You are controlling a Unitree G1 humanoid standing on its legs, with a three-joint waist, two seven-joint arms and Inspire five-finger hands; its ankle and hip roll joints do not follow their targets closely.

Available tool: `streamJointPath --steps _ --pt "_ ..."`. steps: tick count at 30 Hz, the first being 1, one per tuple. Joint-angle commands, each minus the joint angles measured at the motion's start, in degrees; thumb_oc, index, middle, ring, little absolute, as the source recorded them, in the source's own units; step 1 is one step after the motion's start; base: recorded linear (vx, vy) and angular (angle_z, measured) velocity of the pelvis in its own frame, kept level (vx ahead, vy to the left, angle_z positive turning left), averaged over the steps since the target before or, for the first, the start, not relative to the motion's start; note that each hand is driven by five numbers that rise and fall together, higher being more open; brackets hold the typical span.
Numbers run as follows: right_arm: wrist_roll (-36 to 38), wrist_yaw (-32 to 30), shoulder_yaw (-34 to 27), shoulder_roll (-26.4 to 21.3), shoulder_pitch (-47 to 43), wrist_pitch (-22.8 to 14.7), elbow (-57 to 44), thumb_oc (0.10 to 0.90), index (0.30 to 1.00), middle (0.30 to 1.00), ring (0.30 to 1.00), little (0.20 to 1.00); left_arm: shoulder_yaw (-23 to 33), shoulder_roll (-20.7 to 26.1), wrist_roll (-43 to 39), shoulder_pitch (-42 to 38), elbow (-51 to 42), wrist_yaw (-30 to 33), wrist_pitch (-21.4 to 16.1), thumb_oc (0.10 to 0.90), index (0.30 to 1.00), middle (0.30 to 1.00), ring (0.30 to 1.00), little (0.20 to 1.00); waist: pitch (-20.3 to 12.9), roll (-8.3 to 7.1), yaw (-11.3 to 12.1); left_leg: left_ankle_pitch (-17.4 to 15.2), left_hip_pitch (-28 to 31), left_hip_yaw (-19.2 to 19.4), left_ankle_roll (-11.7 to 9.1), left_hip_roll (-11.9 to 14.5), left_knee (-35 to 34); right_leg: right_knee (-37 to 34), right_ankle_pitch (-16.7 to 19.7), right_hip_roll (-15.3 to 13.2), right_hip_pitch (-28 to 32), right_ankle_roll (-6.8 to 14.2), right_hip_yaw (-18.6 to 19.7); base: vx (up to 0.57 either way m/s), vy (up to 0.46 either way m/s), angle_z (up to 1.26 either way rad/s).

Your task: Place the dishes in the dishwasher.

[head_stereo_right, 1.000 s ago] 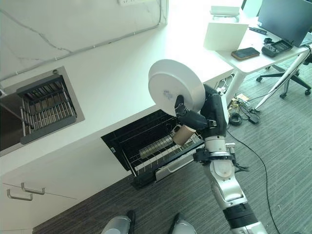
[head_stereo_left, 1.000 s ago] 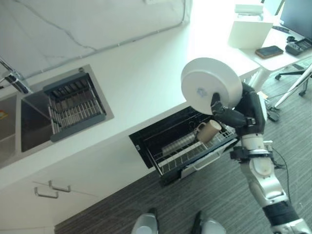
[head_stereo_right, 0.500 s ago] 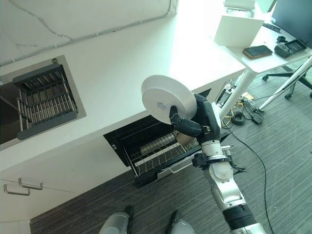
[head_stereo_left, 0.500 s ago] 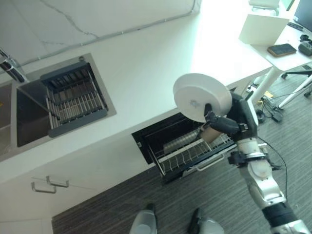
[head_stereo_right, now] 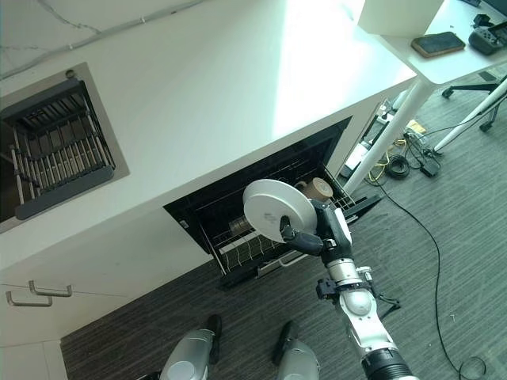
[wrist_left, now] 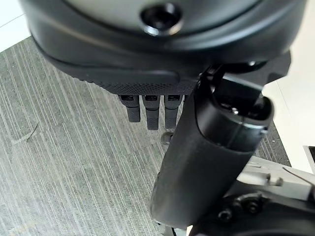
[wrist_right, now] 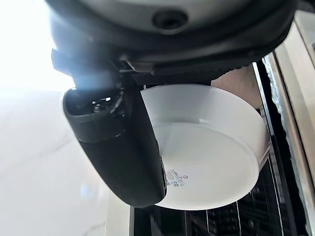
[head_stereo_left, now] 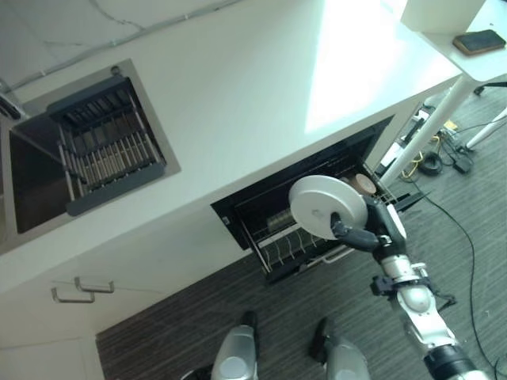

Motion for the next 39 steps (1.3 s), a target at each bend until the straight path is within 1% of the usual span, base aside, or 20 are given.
streamJointPath --steps 1,3,7,11,13,14,16,19,20,22,25,28,30,32,33,34,35,36,37,39 --pt "0.11 5.07 -1.40 -2.93 -6.50 -9.15 -2.86 0.400 0.300 0.300 0.300 0.300 -1.67 3.44 1.13 -0.08 -1.05 -1.35 -1.33 0.800 0.900 0.900 0.900 0.900 -3.11 -0.64 0.55 -1.07 1.52 0.27 -0.52 3.34 -0.66 -0.03 -4.34 -3.24 3.59 4.83 3.83 0.00 -0.052 0.02" --pt "-0.86 7.03 -1.04 -4.47 -8.19 -9.31 -1.47 0.400 0.300 0.300 0.300 0.300 -2.25 4.10 1.59 -0.25 -1.50 -1.92 -0.97 0.800 0.900 0.900 0.900 0.900 -2.91 -0.39 1.01 -0.80 1.26 -0.01 -0.70 3.24 -0.66 -0.03 -4.19 -3.41 3.53 4.80 3.51 -0.01 -0.048 0.03" --pt "-1.48 7.60 -0.09 -5.72 -11.27 -8.37 -0.31 0.400 0.300 0.300 0.300 0.300 -2.99 4.53 2.06 -0.44 -1.72 -2.64 -0.59 0.800 0.900 0.900 0.900 0.900 -2.50 -0.14 1.58 -0.51 1.09 -0.41 -0.85 3.03 -0.66 -0.03 -4.08 -3.57 3.69 4.69 3.13 -0.01 -0.017 0.04" --pt "-6.59 5.91 1.40 -6.48 -14.95 -6.73 -0.07 0.400 0.300 0.300 0.300 0.300 -3.91 4.50 3.38 -0.39 -1.85 -3.30 -0.19 0.800 0.900 0.900 0.900 0.900 -2.49 0.17 2.27 -0.30 0.96 -0.79 -1.04 2.73 -0.66 -0.03 -4.02 -3.94 3.92 4.73 2.75 0.01 0.013 0.05" --pt "-9.16 4.35 2.87 -7.14 -17.85 -4.84 0.81 0.400 0.300 0.300 0.300 0.300 -4.37 4.63 3.53 -0.55 -1.32 -3.53 -0.47 0.800 0.900 0.900 0.900 0.900 -2.32 0.36 2.78 -0.17 0.90 -1.06 -1.08 2.54 -0.66 -0.03 -3.99 -4.21 4.10 4.68 2.54 0.02 0.038 0.10" --pt "-10.25 2.92 3.48 -7.17 -18.90 -4.44 1.43 0.400 0.300 0.300 0.300 0.300 -4.54 4.68 3.42 -0.67 -1.19 -3.55 -0.49 0.800 0.900 0.900 0.900 0.900 -2.24 0.43 2.95 -0.14 0.89 -1.16 -1.07 2.46 -0.66 -0.03 -3.99 -4.26 4.15 4.66 2.53 0.03 0.058 0.13" --pt "-15.25 -2.93 5.63 -7.49 -22.15 -0.73 2.98 0.400 0.300 0.300 0.300 0.300 -5.44 5.06 2.67 -1.13 -2.41 -3.31 0.52 0.800 0.900 0.900 0.900 0.900 -1.42 0.69 3.78 0.04 0.64 -1.75 -1.00 2.10 -0.66 -0.03 -3.86 -4.51 4.20 4.72 2.31 0.01 0.070 0.18" --pt "-19.14 -6.54 7.80 -6.88 -26.09 1.43 5.70 0.400 0.300 0.300 0.300 0.300 -6.15 5.26 2.36 -2.29 -1.71 -3.45 0.15 0.800 0.900 0.900 0.900 0.900 -0.65 0.88 4.82 0.29 0.00 -2.12 -0.73 1.89 -0.66 -0.03 -3.66 -4.63 3.98 4.74 1.83 -0.03 0.045 0.12" --pt "-20.81 -8.03 8.90 -6.75 -27.96 4.82 6.00 0.400 0.300 0.300 0.300 0.300 -6.67 5.20 2.26 -2.67 -1.93 -3.22 0.36 0.800 0.900 0.900 0.900 0.900 -0.16 0.85 5.33 0.40 -0.23 -2.34 -0.63 1.74 -0.66 -0.03 -3.51 -4.73 3.94 4.78 1.58 -0.02 0.055 0.18" --pt "-21.88 -9.16 9.98 -6.76 -29.62 7.83 6.57 0.400 0.300 0.300 0.300 0.300 -6.78 5.30 2.26 -3.01 -1.92 -3.26 0.49 0.800 0.900 0.900 0.900 0.900 0.27 0.74 5.83 0.46 -0.37 -2.52 -0.51 1.57 -0.66 -0.03 -3.42 -4.81 3.99 4.77 1.33 0.01 0.046 0.11" --pt "-23.15 -12.56 11.09 -6.72 -31.59 11.12 8.93 0.400 0.300 0.300 0.300 0.300 -7.37 5.40 2.06 -3.33 -2.00 -3.15 0.36 0.800 0.900 0.900 0.900 0.900 0.86 0.66 6.67 0.54 -0.49 -3.04 -0.28 1.25 -0.66 -0.03 -3.28 -4.87 4.09 4.71 1.14 0.03 0.031 0.07" --pt "-27.33 -19.88 12.13 -6.38 -34.21 14.80 13.56 0.400 0.300 0.300 0.300 0.300 -8.63 5.31 1.19 -4.07 -2.17 -2.65 -0.02 0.800 0.900 0.900 0.900 0.900 1.99 0.88 7.82 0.75 -1.20 -3.88 0.12 0.75 -0.66 -0.03 -2.95 -4.81 3.70 4.61 1.08 -0.01 0.029 0.05" --pt "-28.51 -21.88 12.39 -6.20 -35.72 16.89 15.46 0.400 0.300 0.300 0.300 0.300 -9.12 5.37 0.69 -4.50 -2.32 -2.50 -0.21 0.800 0.900 0.900 0.900 0.900 2.64 1.00 8.31 0.81 -1.62 -4.29 0.29 0.49 -0.66 -0.03 -2.84 -4.76 3.42 4.59 1.12 -0.05 0.017 0.05" --pt "-28.65 -24.71 12.85 -6.61 -39.18 20.05 18.48 0.400 0.300 0.300 0.300 0.300 -9.88 5.76 -0.65 -5.33 -3.02 -2.12 -0.55 0.800 0.900 0.900 0.900 0.900 4.24 1.16 9.25 1.16 -2.88 -5.15 0.69 -0.04 -0.66 -0.03 -2.40 -4.55 2.41 4.50 1.27 -0.10 0.027 0.14" --pt "-28.64 -25.16 12.83 -6.76 -39.75 20.28 18.90 0.400 0.300 0.300 0.300 0.300 -9.95 5.85 -0.82 -5.40 -3.08 -2.15 -0.68 0.800 0.900 0.900 0.900 0.900 4.50 1.17 9.37 1.20 -3.03 -5.28 0.75 -0.12 -0.66 -0.03 -2.31 -4.55 2.27 4.51 1.26 -0.07 0.027 0.11" --pt "-29.36 -26.96 12.88 -7.06 -40.95 21.45 19.55 0.400 0.300 0.300 0.300 0.300 -10.07 6.06 -1.16 -5.55 -3.36 -2.18 -0.64 0.800 0.900 0.900 0.900 0.900 4.92 1.17 9.68 1.32 -3.36 -5.55 0.87 -0.28 -0.66 -0.03 -2.19 -4.52 2.04 4.49 1.25 -0.03 0.014 0.01" --pt "-29.36 -26.97 12.88 -7.05 -40.96 21.45 19.56 0.400 0.300 0.300 0.300 0.300 -10.06 6.06 -1.16 -5.56 -3.36 -2.18 -0.63 0.800 0.900 0.900 0.900 0.900 4.92 1.17 9.67 1.32 -3.36 -5.54 0.87 -0.28 -0.66 -0.03 -2.19 -4.52 2.04 4.49 1.26 -0.04 0.021 0.02" --pt "-30.20 -30.20 13.01 -7.06 -42.14 23.33 20.10 0.400 0.300 0.300 0.300 0.300 -10.27 6.09 -1.47 -5.86 -3.42 -2.18 -0.57 0.800 0.900 0.900 0.900 0.900 5.22 1.22 9.93 1.42 -3.66 -5.73 1.01 -0.47 -0.66 -0.03 -2.06 -4.48 1.79 4.45 1.34 -0.03 0.037 -0.01" --pt "-30.74 -38.25 12.74 -7.23 -43.65 26.94 20.89 0.400 0.300 0.300 0.300 0.300 -10.71 5.90 -2.07 -5.98 -3.45 -2.04 -0.74 0.800 0.900 0.900 0.900 0.900 5.58 1.33 10.24 1.49 -3.99 -5.95 1.22 -0.67 -0.66 -0.03 -1.94 -4.43 1.54 4.40 1.51 -0.04 0.049 -0.02" --pt "-30.20 -44.50 11.16 -7.39 -44.34 28.17 21.61 0.400 0.300 0.300 0.300 0.300 -11.10 5.60 -2.92 -5.95 -3.53 -1.92 -0.85 0.800 0.900 0.900 0.900 0.900 5.84 1.50 10.36 1.47 -4.24 -6.15 1.35 -0.86 -0.66 -0.03 -1.90 -4.41 1.33 4.44 1.62 -0.03 0.073 -0.04"
